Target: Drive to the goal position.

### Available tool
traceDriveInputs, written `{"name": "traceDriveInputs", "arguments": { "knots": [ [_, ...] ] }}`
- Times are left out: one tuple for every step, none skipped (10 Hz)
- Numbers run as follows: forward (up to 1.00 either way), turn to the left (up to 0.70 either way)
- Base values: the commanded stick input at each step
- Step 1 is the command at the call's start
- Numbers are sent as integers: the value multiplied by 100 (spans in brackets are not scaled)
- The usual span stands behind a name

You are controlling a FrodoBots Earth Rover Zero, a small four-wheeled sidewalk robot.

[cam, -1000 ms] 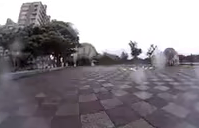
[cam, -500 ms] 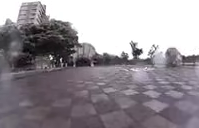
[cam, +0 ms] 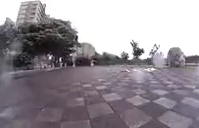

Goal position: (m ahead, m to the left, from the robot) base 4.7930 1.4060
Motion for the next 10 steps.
{"name": "traceDriveInputs", "arguments": {
  "knots": [
    [88,0],
    [98,0],
    [98,0],
    [93,0],
    [88,0],
    [88,0],
    [95,0],
    [99,0],
    [100,0],
    [96,0]
  ]
}}
